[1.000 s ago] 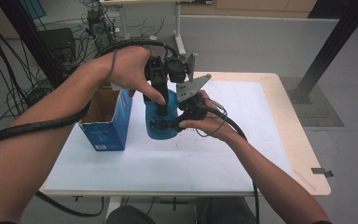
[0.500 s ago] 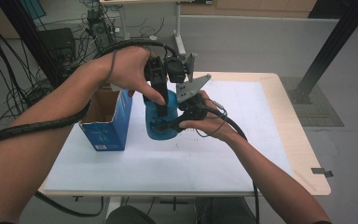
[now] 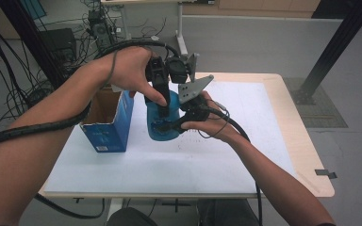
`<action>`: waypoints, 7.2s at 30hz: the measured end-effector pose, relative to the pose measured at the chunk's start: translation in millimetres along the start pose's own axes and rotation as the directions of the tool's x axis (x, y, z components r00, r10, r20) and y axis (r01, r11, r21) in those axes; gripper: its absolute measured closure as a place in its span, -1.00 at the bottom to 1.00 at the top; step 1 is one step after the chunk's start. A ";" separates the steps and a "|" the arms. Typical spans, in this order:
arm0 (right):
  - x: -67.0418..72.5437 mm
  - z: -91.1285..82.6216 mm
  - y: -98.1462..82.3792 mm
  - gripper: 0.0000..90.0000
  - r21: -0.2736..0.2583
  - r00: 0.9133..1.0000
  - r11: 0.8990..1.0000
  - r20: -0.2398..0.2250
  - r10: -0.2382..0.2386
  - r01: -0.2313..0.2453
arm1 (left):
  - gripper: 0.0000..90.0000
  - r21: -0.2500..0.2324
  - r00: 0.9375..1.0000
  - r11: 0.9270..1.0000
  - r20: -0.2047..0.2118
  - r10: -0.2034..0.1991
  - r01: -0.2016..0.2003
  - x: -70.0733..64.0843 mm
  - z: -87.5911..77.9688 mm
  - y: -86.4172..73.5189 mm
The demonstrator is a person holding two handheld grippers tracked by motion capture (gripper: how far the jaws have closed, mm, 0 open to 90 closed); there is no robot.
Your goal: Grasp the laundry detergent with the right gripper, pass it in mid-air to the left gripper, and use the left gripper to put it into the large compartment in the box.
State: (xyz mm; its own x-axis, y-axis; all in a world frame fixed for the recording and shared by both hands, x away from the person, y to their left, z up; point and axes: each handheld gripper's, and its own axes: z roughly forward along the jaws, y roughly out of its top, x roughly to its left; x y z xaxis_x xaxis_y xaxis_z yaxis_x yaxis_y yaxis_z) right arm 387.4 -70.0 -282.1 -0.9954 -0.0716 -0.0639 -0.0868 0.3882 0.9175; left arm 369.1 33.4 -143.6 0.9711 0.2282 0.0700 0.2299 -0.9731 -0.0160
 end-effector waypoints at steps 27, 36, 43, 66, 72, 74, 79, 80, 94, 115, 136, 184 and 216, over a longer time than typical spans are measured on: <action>2.4 -26.8 -2.0 -0.69 0.019 0.991 0.994 0.085 0.103 -0.105 | -0.16 -0.007 0.996 0.996 0.026 -0.091 0.091 10.7 -14.1 -3.3; 5.6 -59.9 -4.0 -0.76 0.147 0.981 0.977 0.143 0.132 -0.153 | -0.16 -0.023 0.977 0.977 0.027 -0.209 0.210 21.0 -31.0 -9.1; 5.9 -106.1 -10.7 -0.79 0.231 0.958 0.947 0.230 0.169 -0.222 | -0.17 -0.033 0.940 0.939 0.001 -0.341 0.341 32.9 -54.5 -24.6; 13.2 -201.4 -38.4 -0.78 0.367 0.884 0.851 0.417 0.211 -0.376 | -0.17 -0.058 0.661 0.664 -0.061 -0.748 0.746 75.1 -117.5 -93.4; 11.9 -206.5 -39.7 -0.78 0.391 0.878 0.834 0.433 0.206 -0.389 | -0.17 -0.078 0.579 0.580 -0.037 -0.815 0.811 87.4 -118.3 -106.7; 10.6 -208.5 -39.5 -0.78 0.397 0.875 0.830 0.438 0.204 -0.392 | -0.17 -0.090 0.545 0.546 -0.038 -0.838 0.833 91.9 -117.7 -111.2; 7.4 -212.3 -38.0 -0.78 0.410 0.874 0.823 0.445 0.196 -0.393 | -0.17 -0.098 0.464 0.466 -0.046 -0.885 0.879 101.3 -115.6 -120.1; 6.7 -212.6 -37.7 -0.78 0.414 0.874 0.821 0.445 0.194 -0.393 | -0.17 -0.098 0.451 0.454 -0.045 -0.891 0.886 102.7 -115.5 -121.6; 2.9 -213.5 -37.3 -0.78 0.419 0.872 0.817 0.453 0.189 -0.395 | -0.17 -0.117 0.205 0.207 -0.033 -0.978 0.971 117.1 -107.8 -154.7; 2.1 -214.5 -40.5 -0.78 0.415 0.869 0.817 0.455 0.194 -0.400 | -0.17 -0.110 0.115 0.117 -0.030 -0.993 0.987 121.9 -78.9 -169.2; 3.2 -209.5 -44.5 -0.78 0.406 0.873 0.824 0.444 0.201 -0.396 | -0.17 -0.094 0.103 0.104 -0.016 -0.995 0.990 122.3 -32.5 -170.6; -3.2 -203.2 -63.2 -0.78 0.401 0.867 0.814 0.443 0.228 -0.419 | -0.17 -0.061 0.162 0.163 -0.019 -0.987 0.985 125.2 104.2 -162.3; -7.5 -204.8 -71.2 -0.78 0.390 0.860 0.813 0.449 0.243 -0.433 | -0.17 -0.044 0.188 0.188 -0.014 -0.982 0.981 123.2 140.1 -161.0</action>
State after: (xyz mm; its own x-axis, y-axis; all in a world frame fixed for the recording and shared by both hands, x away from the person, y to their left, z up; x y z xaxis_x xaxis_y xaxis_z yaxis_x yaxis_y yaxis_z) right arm 409.4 -285.3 -266.6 -0.8954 0.4452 -0.0083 0.3445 0.7045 0.6205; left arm 460.8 222.6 -272.1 -0.0442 0.9981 0.0429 0.9932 0.0393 0.1093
